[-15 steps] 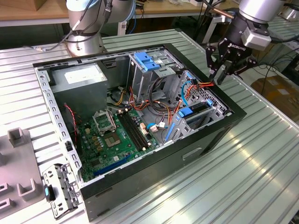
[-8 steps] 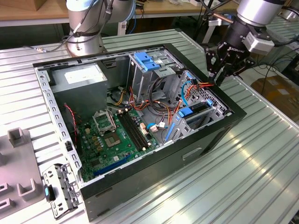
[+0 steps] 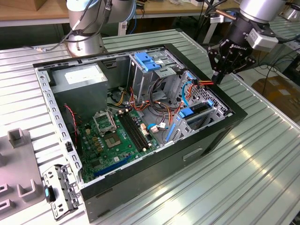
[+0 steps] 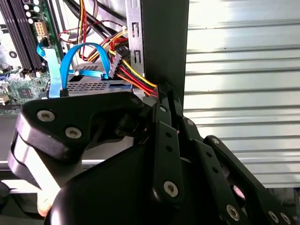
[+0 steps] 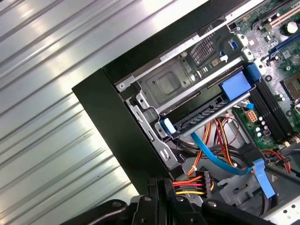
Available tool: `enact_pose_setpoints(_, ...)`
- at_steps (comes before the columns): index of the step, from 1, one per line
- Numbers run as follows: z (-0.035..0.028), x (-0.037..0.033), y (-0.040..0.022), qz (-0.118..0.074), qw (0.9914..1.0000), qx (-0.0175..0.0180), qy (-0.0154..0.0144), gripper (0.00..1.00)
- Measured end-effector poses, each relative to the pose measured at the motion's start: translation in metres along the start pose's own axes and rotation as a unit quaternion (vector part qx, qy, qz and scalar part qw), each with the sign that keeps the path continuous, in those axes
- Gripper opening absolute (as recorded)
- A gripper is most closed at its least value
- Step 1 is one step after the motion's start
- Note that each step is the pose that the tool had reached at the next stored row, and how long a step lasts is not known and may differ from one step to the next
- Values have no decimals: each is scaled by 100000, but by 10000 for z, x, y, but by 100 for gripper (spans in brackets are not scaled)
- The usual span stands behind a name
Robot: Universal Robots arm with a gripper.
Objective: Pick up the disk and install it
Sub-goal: 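Insert the first disk wire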
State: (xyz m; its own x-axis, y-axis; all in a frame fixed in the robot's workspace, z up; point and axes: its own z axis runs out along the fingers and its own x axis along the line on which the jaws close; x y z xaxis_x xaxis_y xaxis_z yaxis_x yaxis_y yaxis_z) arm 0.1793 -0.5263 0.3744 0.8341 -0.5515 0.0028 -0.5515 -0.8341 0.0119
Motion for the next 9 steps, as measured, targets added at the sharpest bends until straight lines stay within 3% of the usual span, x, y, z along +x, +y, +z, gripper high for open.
enact_pose_setpoints(6,-3,0,0,275,100000,-6,1,16)
enact_pose_setpoints(9,-4,0,0,2828,99960,-17,-26,16)
